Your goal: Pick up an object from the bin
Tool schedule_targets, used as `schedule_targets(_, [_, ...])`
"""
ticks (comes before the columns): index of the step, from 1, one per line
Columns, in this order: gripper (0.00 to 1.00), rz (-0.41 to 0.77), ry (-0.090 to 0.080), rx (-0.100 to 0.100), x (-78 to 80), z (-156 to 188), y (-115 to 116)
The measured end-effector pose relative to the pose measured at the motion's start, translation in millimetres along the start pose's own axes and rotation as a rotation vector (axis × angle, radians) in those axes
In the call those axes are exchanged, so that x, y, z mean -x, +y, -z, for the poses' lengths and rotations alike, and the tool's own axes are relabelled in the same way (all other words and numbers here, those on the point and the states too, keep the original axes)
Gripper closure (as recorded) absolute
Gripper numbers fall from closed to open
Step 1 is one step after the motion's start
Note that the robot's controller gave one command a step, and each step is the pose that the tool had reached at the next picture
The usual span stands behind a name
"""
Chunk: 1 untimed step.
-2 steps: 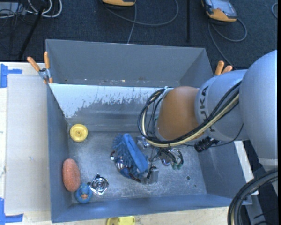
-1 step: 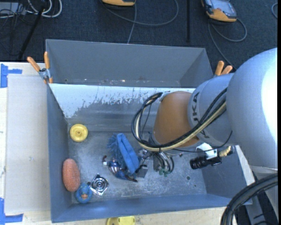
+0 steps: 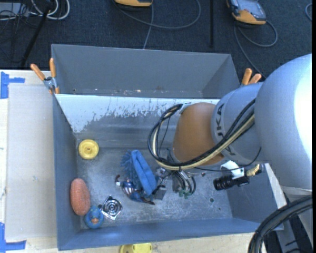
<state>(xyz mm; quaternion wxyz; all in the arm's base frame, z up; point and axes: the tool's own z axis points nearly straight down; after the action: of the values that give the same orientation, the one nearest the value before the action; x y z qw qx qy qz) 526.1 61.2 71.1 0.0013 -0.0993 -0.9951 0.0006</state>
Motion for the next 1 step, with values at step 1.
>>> schedule_targets(1, [0.0,-0.012,-0.003,0.001,-1.0,35.4,17.1])
